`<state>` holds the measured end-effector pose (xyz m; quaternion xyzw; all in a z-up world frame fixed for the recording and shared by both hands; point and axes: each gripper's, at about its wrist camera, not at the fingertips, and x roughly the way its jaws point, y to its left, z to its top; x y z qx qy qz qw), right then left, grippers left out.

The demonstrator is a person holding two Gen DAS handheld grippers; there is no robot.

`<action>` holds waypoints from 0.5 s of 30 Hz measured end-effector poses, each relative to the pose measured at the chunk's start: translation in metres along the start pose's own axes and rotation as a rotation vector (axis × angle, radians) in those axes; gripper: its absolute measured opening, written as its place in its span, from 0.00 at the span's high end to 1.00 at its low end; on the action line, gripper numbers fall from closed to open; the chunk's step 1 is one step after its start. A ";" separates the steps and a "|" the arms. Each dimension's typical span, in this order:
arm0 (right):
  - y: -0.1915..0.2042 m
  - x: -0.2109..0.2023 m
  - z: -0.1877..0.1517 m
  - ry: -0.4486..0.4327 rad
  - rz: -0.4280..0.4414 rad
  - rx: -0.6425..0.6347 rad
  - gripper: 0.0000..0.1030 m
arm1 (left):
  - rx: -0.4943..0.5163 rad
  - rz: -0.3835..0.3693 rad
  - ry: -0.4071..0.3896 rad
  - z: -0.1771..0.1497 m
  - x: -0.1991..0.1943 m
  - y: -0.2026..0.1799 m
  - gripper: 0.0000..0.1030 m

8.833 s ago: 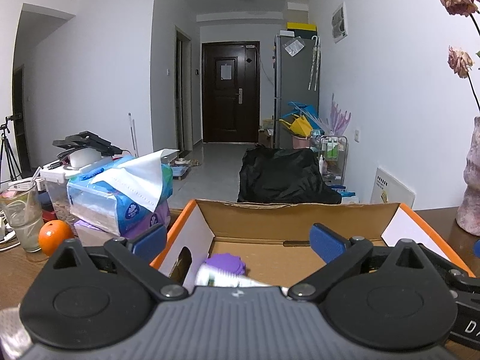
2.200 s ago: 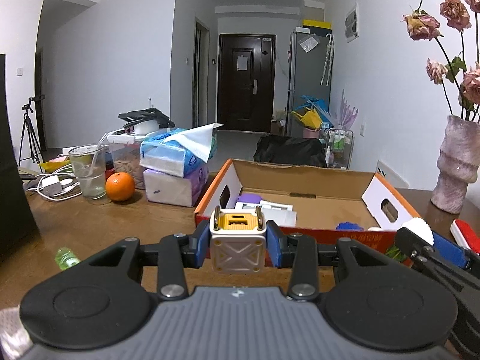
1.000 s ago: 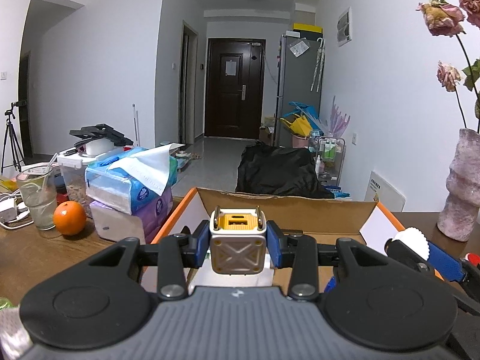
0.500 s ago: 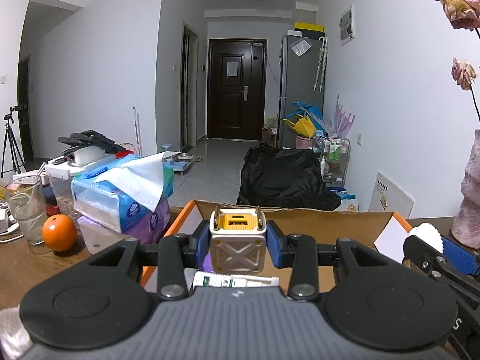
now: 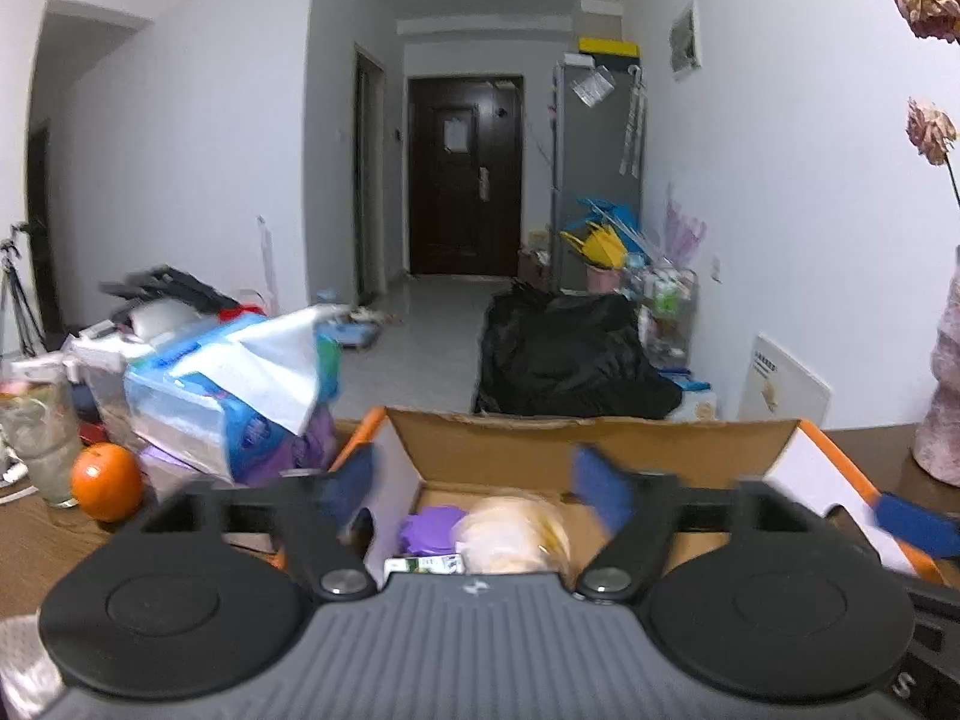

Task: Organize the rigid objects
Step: 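Open both tools to drop the charger and cap into the box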

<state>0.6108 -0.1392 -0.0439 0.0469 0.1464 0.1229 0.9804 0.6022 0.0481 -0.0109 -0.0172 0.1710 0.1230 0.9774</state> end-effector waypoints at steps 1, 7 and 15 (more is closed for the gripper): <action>-0.001 -0.002 0.000 -0.007 -0.004 0.006 0.11 | 0.004 0.018 -0.014 0.000 -0.002 0.000 0.10; 0.000 -0.007 -0.001 -0.034 -0.034 0.000 0.00 | -0.014 0.039 -0.018 0.002 -0.001 0.004 0.00; 0.001 -0.008 0.000 -0.032 -0.046 -0.012 0.00 | -0.020 0.044 -0.013 0.002 -0.001 0.007 0.00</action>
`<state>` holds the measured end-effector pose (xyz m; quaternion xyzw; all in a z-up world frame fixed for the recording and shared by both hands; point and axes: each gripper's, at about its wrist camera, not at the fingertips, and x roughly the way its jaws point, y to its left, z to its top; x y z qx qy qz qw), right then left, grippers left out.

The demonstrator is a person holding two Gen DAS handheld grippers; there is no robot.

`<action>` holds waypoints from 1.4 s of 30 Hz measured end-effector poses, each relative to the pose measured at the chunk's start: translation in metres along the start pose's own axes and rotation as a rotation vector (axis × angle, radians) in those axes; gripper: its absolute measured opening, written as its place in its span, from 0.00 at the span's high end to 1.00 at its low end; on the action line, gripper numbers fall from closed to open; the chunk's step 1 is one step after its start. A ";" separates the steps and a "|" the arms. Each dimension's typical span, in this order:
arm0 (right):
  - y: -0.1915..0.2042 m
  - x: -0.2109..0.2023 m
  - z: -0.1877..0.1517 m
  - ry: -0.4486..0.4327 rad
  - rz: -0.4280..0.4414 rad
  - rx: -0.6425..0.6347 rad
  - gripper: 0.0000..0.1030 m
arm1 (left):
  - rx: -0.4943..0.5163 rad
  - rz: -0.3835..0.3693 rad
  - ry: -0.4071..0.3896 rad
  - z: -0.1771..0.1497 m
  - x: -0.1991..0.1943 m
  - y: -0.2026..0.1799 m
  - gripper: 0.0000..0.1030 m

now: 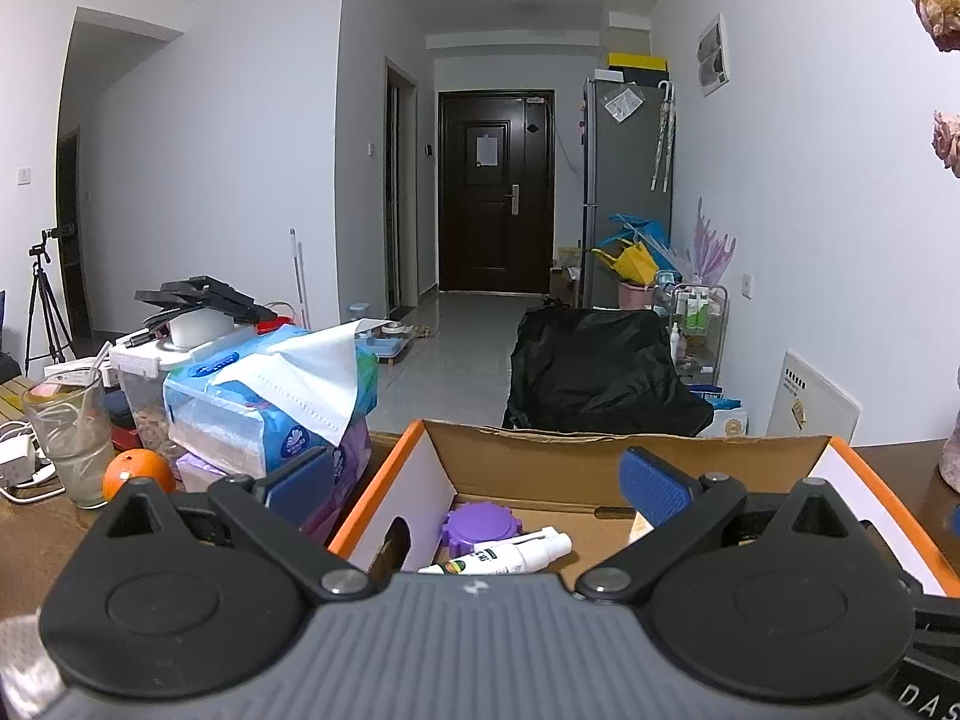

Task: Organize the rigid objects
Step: 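Open both tools to drop the charger and cap into the box, then withdraw both tools from the box back over the table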

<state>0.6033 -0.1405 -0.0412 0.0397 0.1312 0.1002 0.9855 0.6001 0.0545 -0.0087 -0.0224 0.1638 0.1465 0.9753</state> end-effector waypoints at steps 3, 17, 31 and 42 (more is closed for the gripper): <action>0.000 -0.004 0.001 -0.005 -0.003 -0.007 0.00 | -0.011 -0.001 0.002 0.000 -0.003 0.001 0.00; -0.025 -0.041 0.019 -0.022 -0.056 -0.050 0.00 | -0.030 -0.024 -0.026 0.003 -0.031 0.008 0.00; -0.102 -0.070 0.016 0.071 -0.204 -0.064 0.00 | -0.030 0.009 -0.009 -0.014 -0.064 0.033 0.00; -0.176 -0.051 -0.014 0.255 -0.379 -0.032 0.00 | -0.053 0.092 0.024 -0.028 -0.084 0.067 0.00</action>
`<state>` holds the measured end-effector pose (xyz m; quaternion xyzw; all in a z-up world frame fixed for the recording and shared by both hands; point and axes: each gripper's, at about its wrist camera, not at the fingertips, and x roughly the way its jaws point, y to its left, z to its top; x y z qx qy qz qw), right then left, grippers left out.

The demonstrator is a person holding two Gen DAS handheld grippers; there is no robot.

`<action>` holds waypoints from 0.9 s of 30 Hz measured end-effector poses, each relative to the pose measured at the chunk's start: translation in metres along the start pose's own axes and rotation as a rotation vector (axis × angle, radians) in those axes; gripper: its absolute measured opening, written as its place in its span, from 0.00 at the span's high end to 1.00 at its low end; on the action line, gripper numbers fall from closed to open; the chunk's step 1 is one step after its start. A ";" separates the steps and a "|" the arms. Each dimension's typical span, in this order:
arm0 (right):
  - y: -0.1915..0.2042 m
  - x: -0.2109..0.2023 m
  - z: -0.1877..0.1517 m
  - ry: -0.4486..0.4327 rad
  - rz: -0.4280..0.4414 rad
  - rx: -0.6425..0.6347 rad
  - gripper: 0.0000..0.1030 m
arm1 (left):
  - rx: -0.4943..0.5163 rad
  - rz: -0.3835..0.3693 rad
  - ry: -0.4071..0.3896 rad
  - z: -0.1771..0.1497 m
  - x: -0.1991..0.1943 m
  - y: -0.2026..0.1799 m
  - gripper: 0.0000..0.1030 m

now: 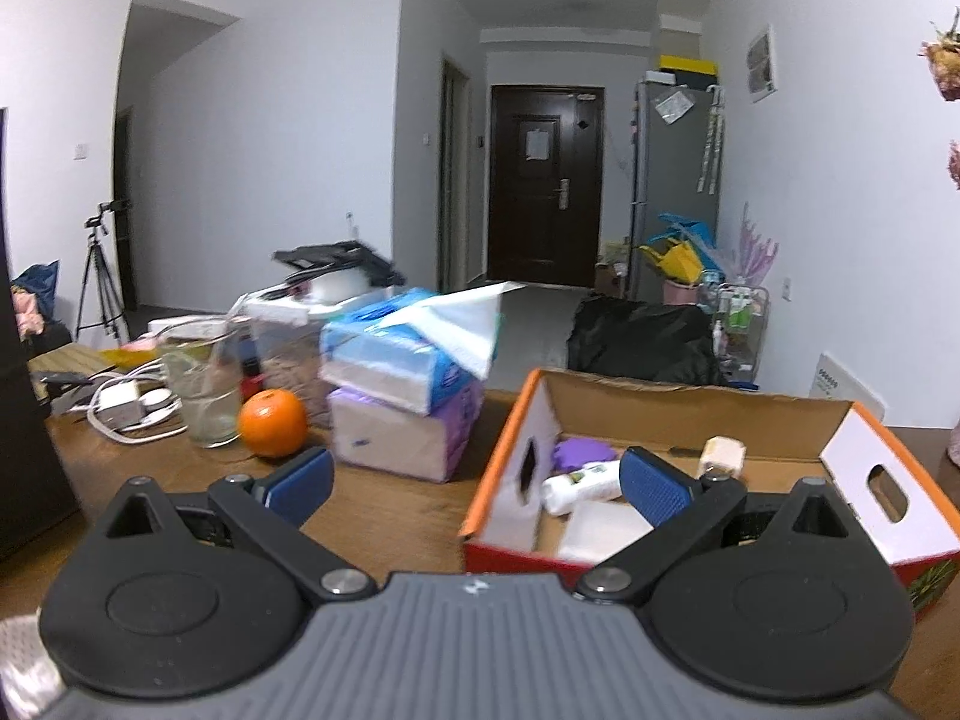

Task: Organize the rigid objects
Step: 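Withdraw both tools from the box back over the table, then grasp the red lint brush with the right tool while the left tool grasps the green bottle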

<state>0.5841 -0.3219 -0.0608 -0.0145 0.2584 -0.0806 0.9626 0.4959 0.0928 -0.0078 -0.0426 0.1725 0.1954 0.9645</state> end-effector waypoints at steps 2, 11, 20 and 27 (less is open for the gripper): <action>-0.008 0.012 -0.003 0.038 0.000 0.028 0.00 | -0.001 0.021 0.008 -0.004 -0.003 0.007 0.00; -0.017 0.050 -0.014 0.156 -0.024 0.095 0.18 | -0.027 0.125 0.054 -0.020 -0.016 0.046 0.00; -0.020 0.055 -0.017 0.153 0.040 0.115 0.47 | -0.032 0.167 0.091 -0.032 -0.025 0.070 0.00; -0.014 0.030 -0.018 0.051 0.059 0.116 0.47 | -0.039 0.175 0.152 -0.044 -0.023 0.090 0.00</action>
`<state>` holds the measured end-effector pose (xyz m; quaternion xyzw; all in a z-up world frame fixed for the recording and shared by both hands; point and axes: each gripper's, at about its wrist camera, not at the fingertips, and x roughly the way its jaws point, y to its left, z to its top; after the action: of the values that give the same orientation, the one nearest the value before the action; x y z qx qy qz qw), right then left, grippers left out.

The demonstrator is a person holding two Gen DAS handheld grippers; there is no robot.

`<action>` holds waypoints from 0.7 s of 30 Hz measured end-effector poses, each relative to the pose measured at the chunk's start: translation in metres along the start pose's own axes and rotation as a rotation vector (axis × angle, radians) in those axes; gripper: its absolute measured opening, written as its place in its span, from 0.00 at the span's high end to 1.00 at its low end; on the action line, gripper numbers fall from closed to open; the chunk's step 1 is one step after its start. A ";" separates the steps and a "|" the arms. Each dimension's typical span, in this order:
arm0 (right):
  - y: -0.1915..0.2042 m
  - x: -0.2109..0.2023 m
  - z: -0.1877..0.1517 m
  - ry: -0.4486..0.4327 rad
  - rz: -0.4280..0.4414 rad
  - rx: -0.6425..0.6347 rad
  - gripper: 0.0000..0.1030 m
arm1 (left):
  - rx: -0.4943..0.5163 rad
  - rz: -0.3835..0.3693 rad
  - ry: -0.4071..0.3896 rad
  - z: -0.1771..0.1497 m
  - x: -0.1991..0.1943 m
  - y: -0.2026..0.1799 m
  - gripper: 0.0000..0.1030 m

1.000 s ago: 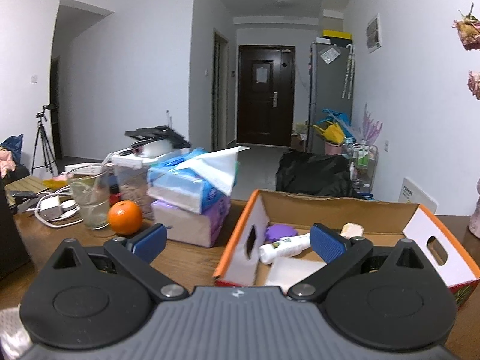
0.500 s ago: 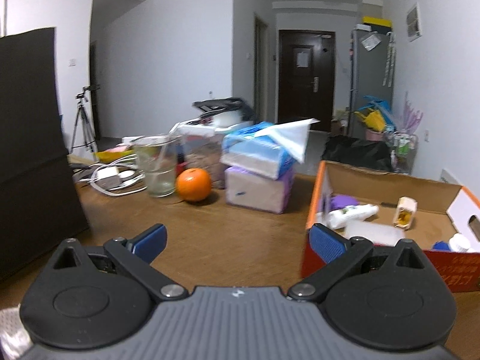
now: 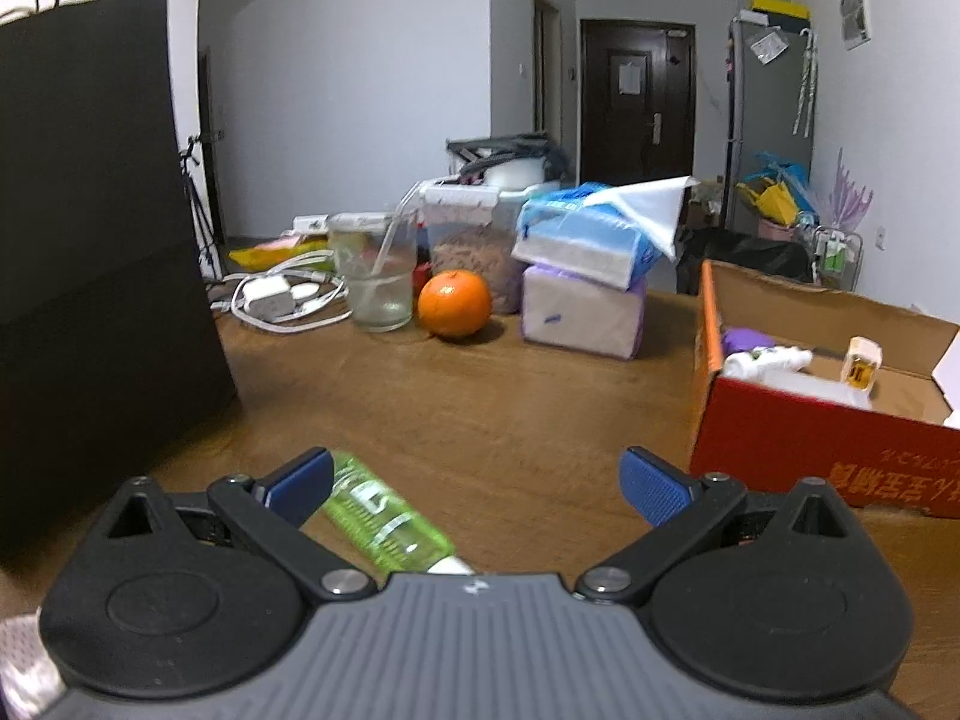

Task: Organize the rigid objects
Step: 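Grasp the red lint brush with the right tool while the left tool grasps the green bottle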

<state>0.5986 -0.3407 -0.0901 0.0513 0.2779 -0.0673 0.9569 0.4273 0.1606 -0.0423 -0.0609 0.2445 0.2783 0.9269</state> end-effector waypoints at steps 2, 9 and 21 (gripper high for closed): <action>0.002 -0.008 -0.003 -0.014 0.004 0.000 0.47 | -0.020 0.010 0.022 0.000 0.006 0.005 0.00; 0.006 -0.032 -0.013 -0.040 0.011 0.010 0.47 | -0.055 0.079 0.133 -0.004 0.037 0.017 0.00; 0.033 -0.079 -0.037 -0.066 0.064 0.004 0.47 | -0.101 0.154 0.198 -0.004 0.056 0.032 0.20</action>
<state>0.5180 -0.2951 -0.0770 0.0598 0.2445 -0.0388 0.9670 0.4490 0.2134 -0.0726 -0.1159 0.3245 0.3531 0.8698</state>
